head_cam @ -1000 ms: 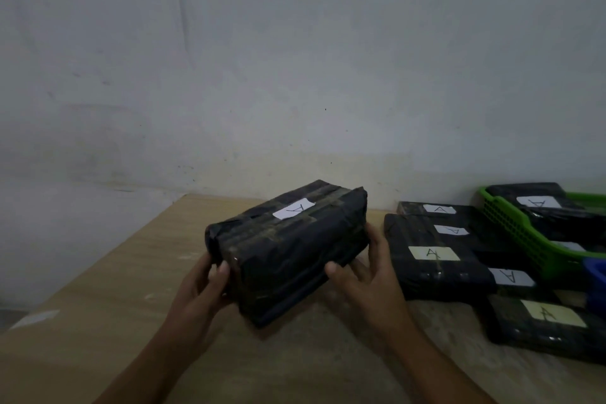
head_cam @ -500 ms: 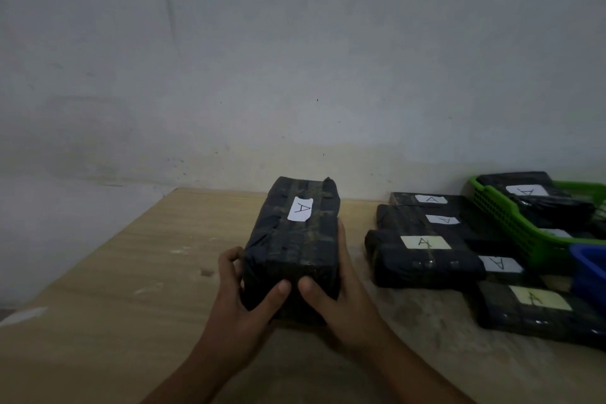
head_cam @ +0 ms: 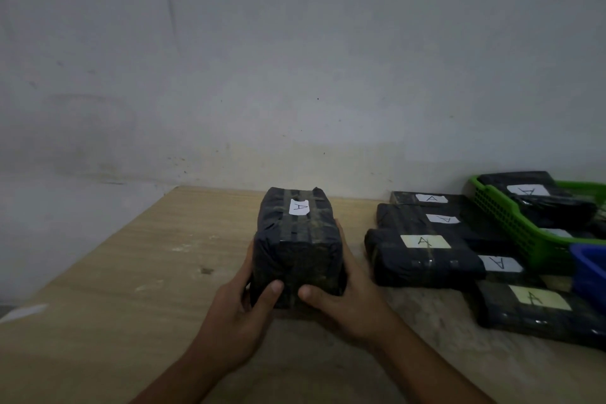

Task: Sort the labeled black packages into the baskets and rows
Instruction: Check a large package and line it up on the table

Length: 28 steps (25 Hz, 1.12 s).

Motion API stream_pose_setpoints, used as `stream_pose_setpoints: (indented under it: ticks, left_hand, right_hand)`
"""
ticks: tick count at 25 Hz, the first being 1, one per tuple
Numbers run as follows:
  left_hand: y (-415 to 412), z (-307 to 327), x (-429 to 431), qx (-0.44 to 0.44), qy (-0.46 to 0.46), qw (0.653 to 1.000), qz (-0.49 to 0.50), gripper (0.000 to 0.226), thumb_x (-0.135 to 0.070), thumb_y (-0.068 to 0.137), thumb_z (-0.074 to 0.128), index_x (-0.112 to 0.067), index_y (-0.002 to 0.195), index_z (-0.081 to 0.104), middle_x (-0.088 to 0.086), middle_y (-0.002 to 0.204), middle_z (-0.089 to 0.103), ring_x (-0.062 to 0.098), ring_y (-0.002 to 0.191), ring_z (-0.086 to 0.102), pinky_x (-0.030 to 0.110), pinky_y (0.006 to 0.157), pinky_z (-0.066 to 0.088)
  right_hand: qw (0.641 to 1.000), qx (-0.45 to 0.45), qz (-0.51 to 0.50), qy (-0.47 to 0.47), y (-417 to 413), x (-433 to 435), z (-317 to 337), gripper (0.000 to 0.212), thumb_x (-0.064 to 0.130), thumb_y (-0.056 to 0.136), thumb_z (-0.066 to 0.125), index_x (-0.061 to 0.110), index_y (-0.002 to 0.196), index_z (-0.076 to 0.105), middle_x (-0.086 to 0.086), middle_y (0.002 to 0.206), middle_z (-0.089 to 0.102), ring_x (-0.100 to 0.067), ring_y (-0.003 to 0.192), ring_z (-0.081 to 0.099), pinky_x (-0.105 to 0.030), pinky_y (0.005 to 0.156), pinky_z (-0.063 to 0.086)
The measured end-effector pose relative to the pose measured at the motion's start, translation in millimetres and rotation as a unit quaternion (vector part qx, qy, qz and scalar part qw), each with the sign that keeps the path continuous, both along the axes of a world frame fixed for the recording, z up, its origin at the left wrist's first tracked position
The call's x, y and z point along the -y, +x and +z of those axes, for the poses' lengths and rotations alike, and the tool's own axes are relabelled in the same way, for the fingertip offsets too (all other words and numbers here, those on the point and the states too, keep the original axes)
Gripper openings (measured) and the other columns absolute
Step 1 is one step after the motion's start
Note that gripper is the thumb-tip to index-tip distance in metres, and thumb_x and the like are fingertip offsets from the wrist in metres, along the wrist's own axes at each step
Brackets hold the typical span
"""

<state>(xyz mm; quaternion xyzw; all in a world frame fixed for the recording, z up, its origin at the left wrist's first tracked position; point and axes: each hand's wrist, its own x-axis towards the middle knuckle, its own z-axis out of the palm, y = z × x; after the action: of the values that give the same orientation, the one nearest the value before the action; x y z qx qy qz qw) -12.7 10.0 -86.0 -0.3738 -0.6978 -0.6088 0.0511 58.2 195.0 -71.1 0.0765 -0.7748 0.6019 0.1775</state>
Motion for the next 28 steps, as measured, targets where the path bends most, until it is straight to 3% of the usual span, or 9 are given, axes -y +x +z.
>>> stream_pose_setpoints:
  ticks: [6, 9, 12, 15, 18, 22, 25, 27, 28]
  left_hand:
    - [-7, 4, 2, 0.066, 0.080, 0.995, -0.014, 0.064, -0.036, 0.085, 0.059, -0.023, 0.144, 0.037, -0.017, 0.131, 0.059, 0.009, 0.115, 0.062, 0.022, 0.085, 0.054]
    - [-22, 9, 5, 0.087, 0.118, 0.981, 0.123, 0.037, -0.034, 0.095, 0.054, -0.021, 0.129, 0.050, -0.004, 0.120, 0.068, 0.018, 0.089, 0.070, 0.024, 0.063, 0.056]
    - [-47, 9, 18, 0.152, 0.118, 0.962, 0.194, 0.050, -0.036, 0.085, 0.064, -0.021, 0.129, 0.046, -0.001, 0.133, 0.055, 0.020, 0.110, 0.061, 0.036, 0.085, 0.053]
    - [-66, 7, 32, 0.295, 0.195, 0.933, 0.062, 0.095, -0.060, 0.057, 0.081, -0.020, 0.135, 0.046, 0.002, 0.134, 0.058, 0.027, 0.114, 0.061, 0.047, 0.094, 0.050]
    - [-66, 9, 33, 0.360, 0.244, 0.898, -0.068, 0.093, -0.051, 0.043, 0.092, -0.015, 0.122, 0.060, 0.011, 0.119, 0.068, 0.030, 0.099, 0.069, 0.043, 0.079, 0.058]
    - [-64, 11, 32, 0.328, 0.326, 0.886, -0.044, 0.049, -0.013, 0.069, 0.075, -0.008, 0.116, 0.062, 0.018, 0.125, 0.063, 0.026, 0.104, 0.067, 0.033, 0.076, 0.059]
    - [-61, 15, 33, 0.291, 0.323, 0.900, -0.005, 0.084, -0.001, 0.068, 0.071, -0.025, 0.143, 0.040, 0.005, 0.131, 0.059, 0.025, 0.111, 0.064, 0.042, 0.082, 0.057]
    - [-55, 16, 33, 0.282, 0.301, 0.911, -0.005, 0.101, 0.000, 0.066, 0.073, -0.040, 0.147, 0.028, -0.006, 0.124, 0.060, 0.021, 0.108, 0.065, 0.048, 0.082, 0.056]
    - [-52, 17, 33, 0.265, 0.276, 0.924, -0.005, 0.100, -0.005, 0.063, 0.078, -0.037, 0.146, 0.033, -0.005, 0.123, 0.063, 0.023, 0.106, 0.066, 0.051, 0.082, 0.055]
  right_hand:
    - [0.998, -0.017, -0.032, -0.053, -1, 1, 4, 0.079, 0.020, 0.082, 0.076, 0.018, 0.150, 0.034, 0.006, 0.138, 0.059, -0.012, 0.128, 0.054, -0.032, 0.100, 0.051]
    - [0.991, -0.035, -0.039, -0.126, -1, -2, 11, 0.061, 0.031, 0.080, 0.079, 0.017, 0.135, 0.056, 0.000, 0.126, 0.067, -0.018, 0.119, 0.062, -0.027, 0.090, 0.055]
    - [0.955, -0.002, 0.030, -0.294, -3, 0, 12, 0.067, 0.040, 0.055, 0.093, 0.018, 0.114, 0.072, -0.010, 0.120, 0.070, -0.027, 0.110, 0.067, -0.033, 0.081, 0.058]
    - [0.911, -0.003, 0.085, -0.403, -5, 6, 15, 0.081, 0.030, 0.044, 0.099, 0.007, 0.116, 0.068, -0.017, 0.120, 0.068, -0.029, 0.104, 0.070, -0.035, 0.074, 0.060]
    - [0.879, -0.002, 0.099, -0.466, -6, 4, 18, 0.091, 0.024, 0.044, 0.099, 0.001, 0.123, 0.060, -0.021, 0.123, 0.066, -0.031, 0.104, 0.069, -0.038, 0.073, 0.060]
    - [0.931, 0.013, -0.032, -0.365, -11, -9, 13, 0.068, 0.029, 0.062, 0.089, 0.014, 0.122, 0.060, -0.016, 0.127, 0.065, -0.026, 0.106, 0.068, -0.042, 0.081, 0.059]
    - [0.948, 0.036, -0.120, -0.294, -16, -9, 8, 0.035, 0.023, 0.094, 0.058, 0.029, 0.129, 0.052, -0.002, 0.131, 0.061, -0.021, 0.117, 0.060, -0.050, 0.102, 0.048]
    - [0.959, 0.042, -0.109, -0.257, -15, -5, 5, 0.050, 0.057, 0.088, 0.058, 0.039, 0.134, 0.050, 0.002, 0.142, 0.053, -0.019, 0.130, 0.051, -0.052, 0.112, 0.038]
    - [0.965, 0.051, -0.104, -0.234, -15, -2, 3, 0.066, 0.074, 0.079, 0.058, 0.045, 0.137, 0.046, 0.005, 0.149, 0.045, -0.017, 0.136, 0.044, -0.051, 0.115, 0.033]
